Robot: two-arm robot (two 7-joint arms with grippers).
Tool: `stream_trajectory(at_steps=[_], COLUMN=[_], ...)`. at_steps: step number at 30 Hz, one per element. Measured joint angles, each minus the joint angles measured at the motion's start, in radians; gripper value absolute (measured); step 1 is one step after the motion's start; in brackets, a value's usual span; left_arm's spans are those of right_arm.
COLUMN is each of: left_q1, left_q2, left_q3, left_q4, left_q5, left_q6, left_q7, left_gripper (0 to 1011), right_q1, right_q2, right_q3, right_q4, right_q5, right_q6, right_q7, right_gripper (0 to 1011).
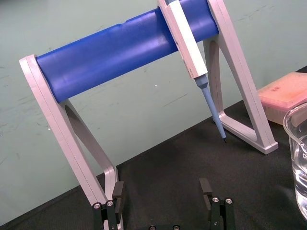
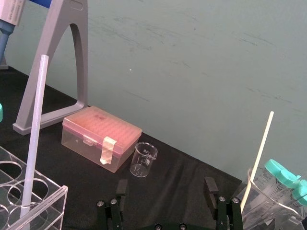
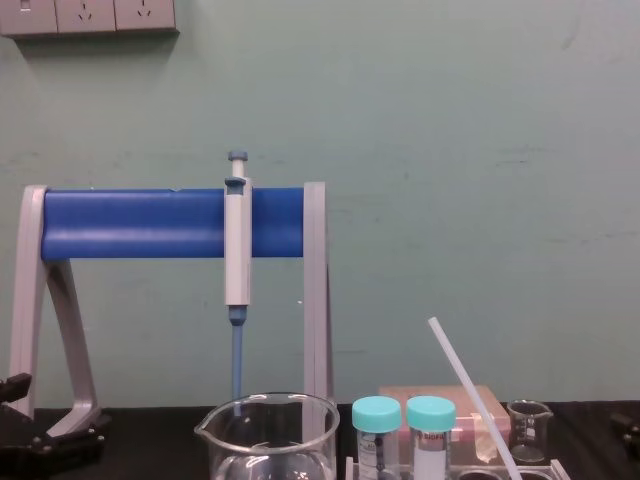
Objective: Pick up the stirring rod with one hand, then place it down.
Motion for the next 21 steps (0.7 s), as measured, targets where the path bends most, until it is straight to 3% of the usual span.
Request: stream_trajectory(at_steps=[21], left_q1=[0.0], left_q2=[0.0], left_q3=[0.0], left_q4=[0.0], left_q5=[0.0], left_q6=[0.0], left_q7=[0.0], left_gripper=[1000], right_q1=[0.0], right_q2=[0.0], right_q3=[0.0], right_q4=[0.0], right_q5=[0.0], right_q6=[0.0], right_q7=[0.0], right_gripper=[1002])
